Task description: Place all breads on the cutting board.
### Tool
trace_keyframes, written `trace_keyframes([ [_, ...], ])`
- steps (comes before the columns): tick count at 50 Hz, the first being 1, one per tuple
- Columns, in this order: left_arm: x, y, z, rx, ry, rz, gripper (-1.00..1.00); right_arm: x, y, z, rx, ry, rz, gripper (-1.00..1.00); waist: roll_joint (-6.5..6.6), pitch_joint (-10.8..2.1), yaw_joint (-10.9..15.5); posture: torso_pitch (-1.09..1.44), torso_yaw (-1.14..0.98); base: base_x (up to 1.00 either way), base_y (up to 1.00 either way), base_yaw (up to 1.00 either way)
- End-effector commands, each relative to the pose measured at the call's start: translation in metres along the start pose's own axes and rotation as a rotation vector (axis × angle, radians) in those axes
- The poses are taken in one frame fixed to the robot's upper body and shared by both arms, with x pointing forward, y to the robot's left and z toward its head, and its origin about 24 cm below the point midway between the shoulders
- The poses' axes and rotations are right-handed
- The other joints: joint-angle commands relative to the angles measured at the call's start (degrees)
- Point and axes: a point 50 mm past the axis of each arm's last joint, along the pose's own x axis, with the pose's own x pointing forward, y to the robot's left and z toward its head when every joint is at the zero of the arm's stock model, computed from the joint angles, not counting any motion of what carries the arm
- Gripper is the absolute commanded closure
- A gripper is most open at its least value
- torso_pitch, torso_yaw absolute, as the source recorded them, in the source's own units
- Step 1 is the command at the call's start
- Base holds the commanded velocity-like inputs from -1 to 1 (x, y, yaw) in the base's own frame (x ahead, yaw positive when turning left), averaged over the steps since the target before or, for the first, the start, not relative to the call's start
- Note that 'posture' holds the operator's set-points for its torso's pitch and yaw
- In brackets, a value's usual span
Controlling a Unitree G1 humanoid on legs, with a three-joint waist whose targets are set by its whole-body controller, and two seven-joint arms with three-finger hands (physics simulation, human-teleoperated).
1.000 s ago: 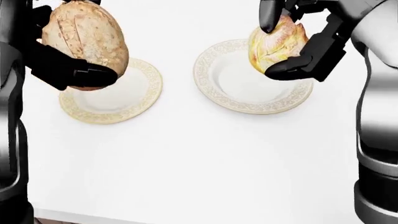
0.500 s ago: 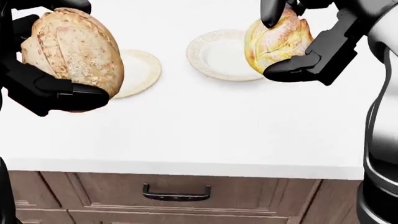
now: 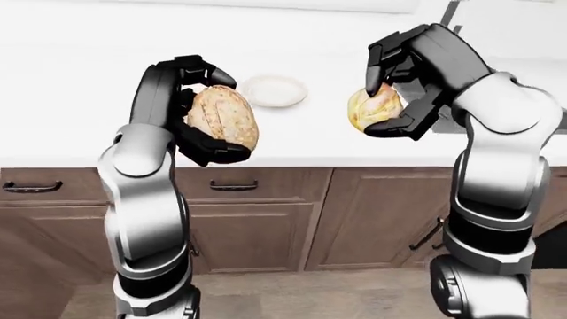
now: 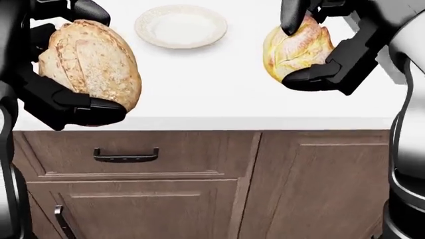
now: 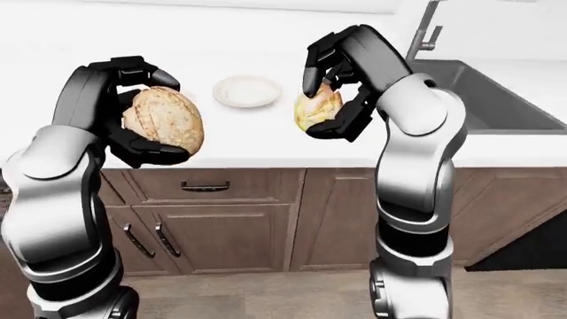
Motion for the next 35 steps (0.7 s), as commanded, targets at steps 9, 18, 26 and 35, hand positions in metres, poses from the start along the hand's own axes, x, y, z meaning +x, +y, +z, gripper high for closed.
trace_keyframes([
  [9, -0.002, 0.0013, 0.0141, 0.017, -0.082, 0.011, 1.0, -0.004, -0.0147, 0.0062, -0.019, -0.031, -0.078, 1.0, -3.51, -1.74, -1.1, 0.0, 0.0, 0.0, -1.0, 0.0],
  [18, -0.0021, 0.002, 0.0147, 0.021, -0.083, 0.011, 1.0, -0.0043, -0.0167, 0.006, -0.016, -0.031, -0.085, 1.0, 2.22, -1.33, -2.3, 0.0, 0.0, 0.0, -1.0, 0.0],
  [26, -0.0014, 0.0032, 0.0144, 0.02, -0.08, 0.013, 1.0, -0.004, -0.0167, 0.0071, -0.014, -0.033, -0.084, 1.0, -7.87, -2.84, -2.5, 0.0, 0.0, 0.0, -1.0, 0.0],
  [35, -0.0025, 0.0038, 0.0137, 0.012, -0.078, 0.007, 1.0, -0.0047, -0.0154, 0.0082, -0.009, -0.037, -0.081, 1.0, 0.1, 0.31, -2.4, 0.0, 0.0, 0.0, -1.0, 0.0],
])
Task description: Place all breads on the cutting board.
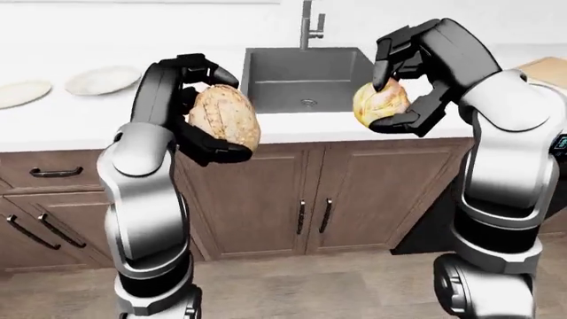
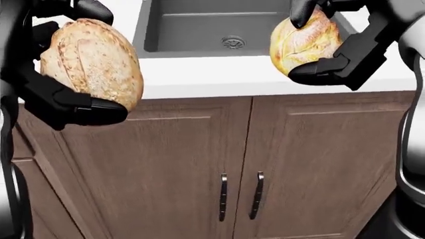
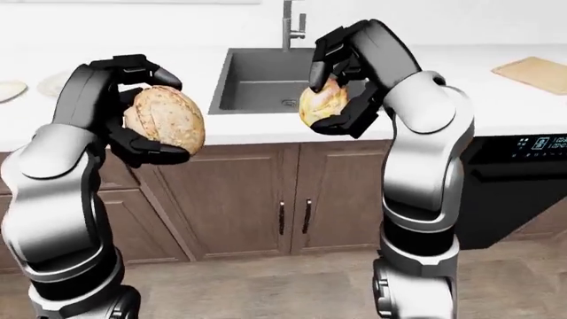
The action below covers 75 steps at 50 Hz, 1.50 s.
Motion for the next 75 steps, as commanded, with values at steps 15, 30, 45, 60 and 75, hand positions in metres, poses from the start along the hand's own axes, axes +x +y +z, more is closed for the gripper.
trace_keyframes([
  [15, -0.0039, 0.0047, 0.0143, 0.012, -0.07, 0.02, 1.0, -0.0037, -0.0104, 0.0128, -0.018, -0.048, -0.048, 1.0, -3.92, -2.46, -0.8, 0.0, 0.0, 0.0, -1.0, 0.0],
  [30, -0.0062, 0.0054, 0.0167, 0.017, -0.079, 0.016, 1.0, -0.0042, -0.013, 0.0148, -0.015, -0.049, -0.053, 1.0, 2.03, -3.15, 0.1, 0.0, 0.0, 0.0, -1.0, 0.0],
  [45, -0.0063, 0.0041, 0.018, 0.023, -0.088, 0.011, 1.0, -0.0034, -0.0123, 0.0151, -0.012, -0.051, -0.05, 1.0, 1.43, -2.14, -0.2, 0.0, 0.0, 0.0, -1.0, 0.0],
  [60, -0.006, 0.0046, 0.0161, 0.021, -0.087, 0.015, 1.0, -0.0032, -0.0109, 0.0155, -0.01, -0.061, -0.052, 1.0, -5.94, -1.9, -1.3, 0.0, 0.0, 0.0, -0.62, 0.0],
  [75, -0.0066, 0.0044, 0.0143, 0.022, -0.088, 0.013, 1.0, -0.002, -0.0078, 0.0142, -0.008, -0.06, -0.043, 1.0, 2.28, -1.95, -0.4, 0.0, 0.0, 0.0, -0.46, 0.0],
])
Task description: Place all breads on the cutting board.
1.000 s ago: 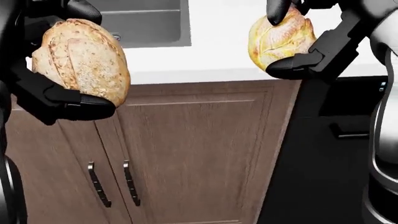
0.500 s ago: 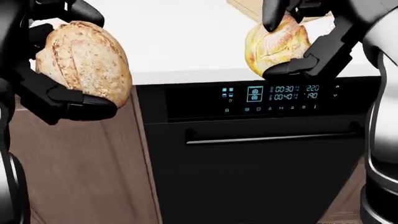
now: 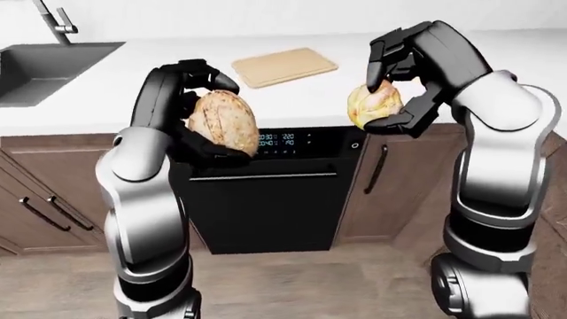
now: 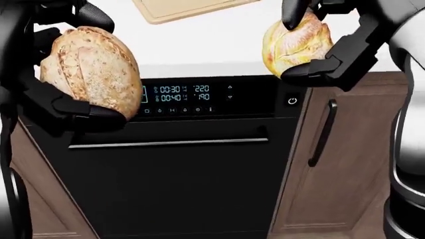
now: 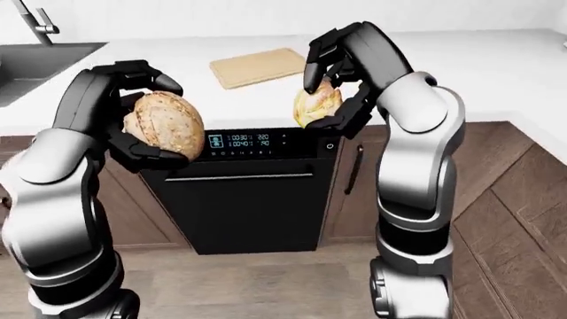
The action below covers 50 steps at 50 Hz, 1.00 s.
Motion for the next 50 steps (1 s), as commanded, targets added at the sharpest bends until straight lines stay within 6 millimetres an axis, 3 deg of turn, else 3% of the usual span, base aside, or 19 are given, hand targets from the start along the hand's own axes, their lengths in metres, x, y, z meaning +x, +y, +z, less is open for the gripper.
trace_keyframes([
  [1, -0.004, 0.005, 0.018, 0.012, -0.094, 0.033, 1.0, -0.004, -0.013, 0.013, -0.034, -0.061, -0.066, 1.0, 1.09, -1.45, -0.7, 0.0, 0.0, 0.0, 0.0, 0.0],
  [3, -0.004, 0.006, 0.018, 0.01, -0.095, 0.034, 1.0, -0.005, -0.012, 0.016, -0.041, -0.077, -0.063, 1.0, -1.02, -1.96, -0.6, 0.0, 0.0, 0.0, 0.0, 0.0],
  [5, -0.004, 0.007, 0.019, 0.011, -0.097, 0.035, 1.0, -0.004, -0.012, 0.018, -0.039, -0.081, -0.064, 1.0, -5.44, -1.91, 0.3, 0.0, 0.0, 0.0, 0.05, 0.0],
  [10, -0.004, 0.009, 0.02, 0.012, -0.099, 0.039, 1.0, -0.004, -0.014, 0.02, -0.035, -0.084, -0.071, 1.0, -3.62, -3.23, 0.1, 0.0, 0.0, 0.0, 0.0, 0.98],
  [13, -0.004, 0.009, 0.024, 0.012, -0.104, 0.039, 1.0, -0.005, -0.018, 0.023, -0.026, -0.083, -0.085, 1.0, -2.64, -2.91, -1.7, 0.0, 0.0, 0.0, 0.14, 0.67],
  [14, -0.004, 0.009, 0.025, 0.011, -0.106, 0.039, 1.0, -0.005, -0.02, 0.023, -0.013, -0.08, -0.091, 1.0, -3.81, -1.85, -0.4, 0.0, 0.0, 0.0, 0.0, 0.0],
  [20, -0.001, 0.006, 0.029, 0.012, -0.117, 0.033, 1.0, -0.005, -0.021, 0.023, -0.008, -0.083, -0.105, 1.0, 1.81, -2.45, -2.9, 0.0, 0.0, 0.01, 0.0, 0.0],
  [21, 0.0, 0.006, 0.029, 0.012, -0.117, 0.033, 1.0, -0.005, -0.02, 0.023, -0.012, -0.083, -0.102, 1.0, 0.57, -3.2, -2.6, 0.0, 0.0, 0.33, 0.0, 0.0],
  [24, 0.0, 0.007, 0.029, 0.012, -0.119, 0.033, 1.0, -0.003, -0.019, 0.023, -0.014, -0.087, -0.094, 1.0, -0.2, 0.49, -1.6, 0.0, 0.0, 0.62, 0.0, 0.0],
  [28, -0.001, 0.008, 0.028, 0.012, -0.119, 0.034, 1.0, -0.004, -0.018, 0.024, -0.012, -0.089, -0.09, 1.0, -3.29, 0.23, -0.3, 0.0, 0.0, 0.65, 0.0, 0.0],
  [30, -0.001, 0.007, 0.027, 0.012, -0.118, 0.034, 1.0, -0.004, -0.017, 0.023, -0.013, -0.089, -0.09, 1.0, -7.3, -1.13, 0.2, 0.0, 0.0, 0.65, 0.0, 0.0],
  [31, -0.002, 0.007, 0.027, 0.011, -0.118, 0.034, 1.0, -0.004, -0.017, 0.023, -0.012, -0.09, -0.09, 1.0, -5.22, 0.56, 0.0, 0.0, 0.0, 0.65, 0.0, 0.0],
  [34, -0.002, 0.007, 0.028, 0.011, -0.12, 0.032, 1.0, -0.004, -0.018, 0.024, -0.012, -0.093, -0.093, 1.0, -4.8, -1.31, 0.3, 0.0, 0.0, 0.66, 0.0, 0.0],
  [38, -0.003, 0.009, 0.027, 0.009, -0.12, 0.033, 1.0, -0.004, -0.017, 0.024, -0.017, -0.097, -0.092, 1.0, -3.67, -0.62, -0.1, 0.0, 0.0, 0.45, 0.0, 0.0],
  [40, -0.003, 0.01, 0.027, 0.008, -0.119, 0.035, 1.0, -0.003, -0.017, 0.024, -0.01, -0.099, -0.095, 1.0, -3.11, -3.26, 0.0, 0.0, 0.0, 0.0, 0.45, 0.0],
  [41, -0.003, 0.01, 0.027, 0.008, -0.119, 0.035, 1.0, -0.003, -0.016, 0.023, -0.009, -0.096, -0.095, 1.0, -4.47, -2.31, 2.4, 0.0, 0.0, 0.0, 0.0, 1.0],
  [45, -0.004, 0.011, 0.028, 0.009, -0.12, 0.037, 1.0, -0.003, -0.017, 0.025, -0.007, -0.098, -0.095, 1.0, 3.58, -2.12, 2.1, 0.0, 0.0, 0.0, 0.0, 1.0],
  [46, -0.004, 0.011, 0.028, 0.008, -0.121, 0.038, 1.0, -0.003, -0.018, 0.026, -0.007, -0.1, -0.096, 1.0, 1.27, -2.22, 1.7, 0.0, 0.0, 0.0, 0.0, 1.0],
  [50, -0.004, 0.011, 0.03, 0.01, -0.123, 0.037, 1.0, -0.003, -0.018, 0.025, -0.005, -0.1, -0.099, 1.0, 1.41, -2.93, 2.2, 0.0, 0.0, 0.0, 0.0, 0.96],
])
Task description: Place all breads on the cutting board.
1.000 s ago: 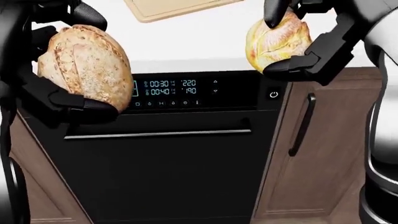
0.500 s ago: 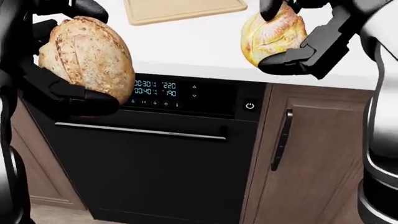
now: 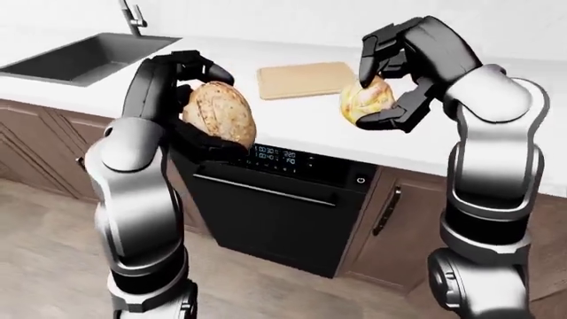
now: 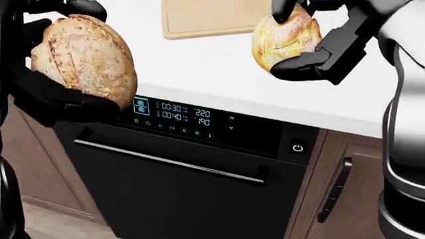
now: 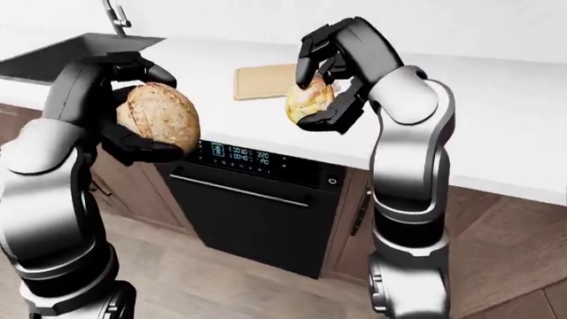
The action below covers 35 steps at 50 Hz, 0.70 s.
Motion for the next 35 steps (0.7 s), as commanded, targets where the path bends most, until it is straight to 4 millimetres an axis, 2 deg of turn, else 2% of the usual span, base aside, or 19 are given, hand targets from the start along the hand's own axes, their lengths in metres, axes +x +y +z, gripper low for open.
trace_keyframes([
  [1, -0.007, 0.0034, 0.0229, 0.023, -0.131, 0.024, 1.0, -0.0111, -0.021, 0.0207, -0.046, -0.094, -0.121, 1.0, 0.06, -1.77, -2.2, 0.0, 0.0, 0.0, 0.45, 0.0],
  [2, -0.0074, 0.0022, 0.0235, 0.023, -0.133, 0.022, 1.0, -0.0121, -0.0236, 0.0215, -0.036, -0.096, -0.135, 1.0, -1.93, -2.35, -2.1, 0.0, 0.0, 0.19, 0.0, 0.0],
  [3, -0.007, 0.0019, 0.0231, 0.024, -0.132, 0.022, 1.0, -0.0122, -0.0237, 0.0212, -0.037, -0.096, -0.135, 1.0, -2.33, -1.02, -2.0, 0.0, 0.0, 0.18, 0.0, 0.0],
  [6, -0.0069, 0.0021, 0.0226, 0.024, -0.132, 0.023, 1.0, -0.0118, -0.0234, 0.0204, -0.028, -0.097, -0.133, 1.0, -3.3, -0.78, -3.1, 0.0, 0.0, 0.17, 0.0, 0.0],
  [7, -0.0068, 0.0019, 0.0221, 0.024, -0.132, 0.022, 1.0, -0.0115, -0.0232, 0.02, -0.023, -0.094, -0.131, 1.0, -3.59, -0.01, -3.2, 0.0, 0.0, 0.0, 0.0, 0.0],
  [8, -0.0069, 0.0018, 0.0221, 0.024, -0.132, 0.022, 1.0, -0.0112, -0.0232, 0.0197, -0.021, -0.093, -0.132, 1.0, -3.69, -0.59, -2.9, 0.0, 0.0, 0.0, 0.0, 0.0],
  [11, -0.0069, 0.0016, 0.0217, 0.024, -0.133, 0.022, 1.0, -0.0108, -0.0231, 0.0186, -0.023, -0.09, -0.134, 1.0, -6.54, -1.57, -2.1, 0.0, 0.0, 0.0, 0.0, 0.0],
  [12, -0.0069, 0.0017, 0.0218, 0.024, -0.133, 0.022, 1.0, -0.0112, -0.0235, 0.0195, -0.024, -0.091, -0.136, 1.0, -4.97, -1.11, -2.6, 0.0, 0.0, 0.0, 0.0, 0.0],
  [13, -0.007, 0.0017, 0.022, 0.024, -0.132, 0.022, 1.0, -0.0116, -0.0232, 0.0198, -0.026, -0.09, -0.136, 1.0, -5.27, -2.88, -3.0, 0.0, 0.0, 0.09, 0.0, 0.0],
  [14, -0.0072, 0.0015, 0.0219, 0.025, -0.133, 0.021, 1.0, -0.0115, -0.0233, 0.0192, -0.027, -0.089, -0.136, 1.0, -5.12, -3.01, -3.1, 0.0, 0.0, 0.24, 0.0, 0.0],
  [16, -0.0068, 0.0016, 0.0222, 0.025, -0.133, 0.022, 1.0, -0.0119, -0.0238, 0.0186, -0.026, -0.087, -0.138, 1.0, -5.14, -2.05, -3.5, 0.0, 0.0, 0.41, 0.0, 0.0],
  [19, -0.0069, 0.0011, 0.0218, 0.027, -0.133, 0.021, 1.0, -0.0122, -0.0237, 0.0187, -0.026, -0.09, -0.137, 1.0, -4.05, -0.86, -3.8, 0.0, 0.0, 0.61, 0.0, 0.0],
  [23, -0.0066, 0.0013, 0.0209, 0.026, -0.131, 0.021, 1.0, -0.0117, -0.0236, 0.0183, -0.026, -0.091, -0.138, 1.0, -2.49, -1.27, -4.8, 0.0, 0.0, 0.61, 0.0, 0.0],
  [25, -0.0066, 0.0017, 0.0213, 0.026, -0.132, 0.021, 1.0, -0.0119, -0.0236, 0.0183, -0.026, -0.091, -0.138, 1.0, -0.99, -1.57, -5.3, 0.0, 0.0, 0.62, 0.0, 0.0],
  [27, -0.0069, 0.0015, 0.0219, 0.027, -0.133, 0.021, 1.0, -0.0117, -0.0235, 0.0184, -0.021, -0.095, -0.136, 1.0, 2.38, -2.05, -5.5, 0.0, 0.0, 0.42, 0.0, 0.0],
  [28, -0.0066, 0.0015, 0.0219, 0.028, -0.133, 0.021, 1.0, -0.0117, -0.0234, 0.0183, -0.019, -0.095, -0.134, 1.0, 1.14, -1.23, -5.2, 0.0, 0.0, 0.0, 0.0, 0.0],
  [29, -0.0066, 0.0015, 0.022, 0.028, -0.133, 0.021, 1.0, -0.0116, -0.0235, 0.0182, -0.017, -0.095, -0.135, 1.0, 1.88, -1.42, -5.8, 0.0, 0.0, 0.0, 0.0, 0.0],
  [30, -0.0065, 0.0015, 0.0221, 0.028, -0.133, 0.021, 1.0, -0.0116, -0.0236, 0.0182, -0.016, -0.096, -0.136, 1.0, 2.26, -0.71, -5.7, 0.0, 0.0, 0.0, 0.0, 0.0],
  [35, -0.0064, 0.0017, 0.0218, 0.027, -0.133, 0.021, 1.0, -0.0118, -0.0246, 0.0198, -0.016, -0.098, -0.138, 1.0, -1.47, 0.93, -5.6, 0.0, 0.0, 0.0, 0.0, 0.0],
])
